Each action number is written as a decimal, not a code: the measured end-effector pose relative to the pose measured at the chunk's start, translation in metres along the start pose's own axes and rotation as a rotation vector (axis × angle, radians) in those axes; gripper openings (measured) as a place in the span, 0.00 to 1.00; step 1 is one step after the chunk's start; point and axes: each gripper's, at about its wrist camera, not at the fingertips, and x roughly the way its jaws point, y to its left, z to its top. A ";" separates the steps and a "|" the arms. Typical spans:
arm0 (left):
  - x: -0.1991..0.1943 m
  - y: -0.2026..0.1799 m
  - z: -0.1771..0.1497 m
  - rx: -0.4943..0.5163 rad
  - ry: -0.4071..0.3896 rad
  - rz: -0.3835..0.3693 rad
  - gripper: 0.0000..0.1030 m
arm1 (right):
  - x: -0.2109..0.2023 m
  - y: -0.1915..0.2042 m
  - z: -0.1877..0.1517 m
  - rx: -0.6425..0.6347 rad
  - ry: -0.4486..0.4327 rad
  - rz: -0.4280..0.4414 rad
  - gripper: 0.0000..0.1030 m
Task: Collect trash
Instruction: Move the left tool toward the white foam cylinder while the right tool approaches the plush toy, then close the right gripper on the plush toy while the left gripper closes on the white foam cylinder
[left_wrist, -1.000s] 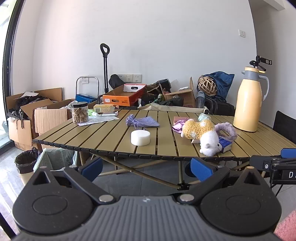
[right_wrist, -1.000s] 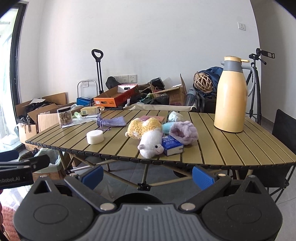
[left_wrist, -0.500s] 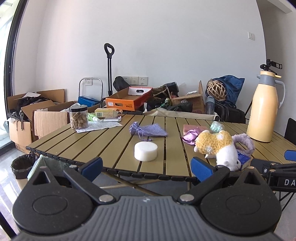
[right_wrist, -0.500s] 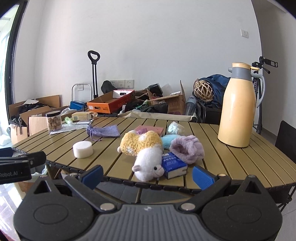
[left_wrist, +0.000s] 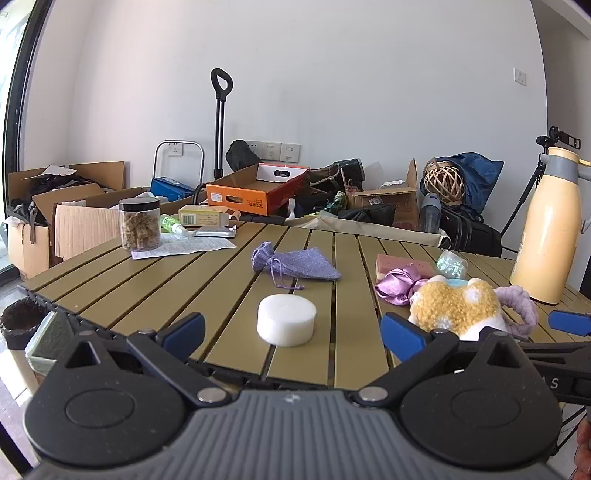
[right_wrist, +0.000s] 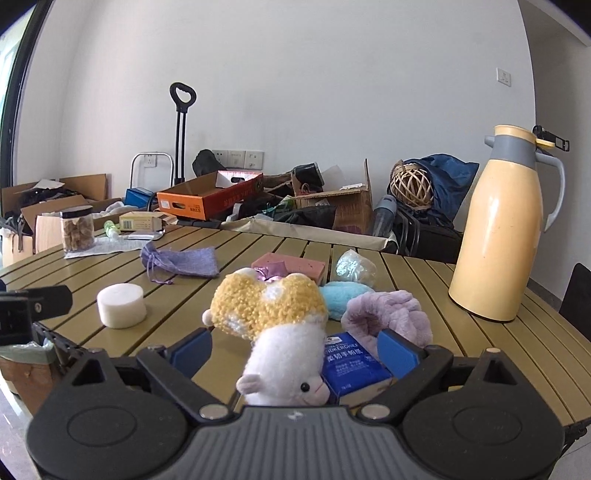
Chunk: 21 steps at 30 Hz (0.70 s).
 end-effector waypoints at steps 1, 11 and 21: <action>0.005 0.000 0.002 0.005 -0.004 -0.003 1.00 | 0.005 0.000 0.001 -0.005 0.002 0.000 0.91; 0.049 0.007 0.017 0.010 0.025 -0.022 1.00 | 0.061 0.005 0.010 -0.058 0.067 0.026 0.72; 0.077 0.012 0.015 0.026 0.067 -0.021 1.00 | 0.082 0.015 0.007 -0.052 0.072 0.067 0.61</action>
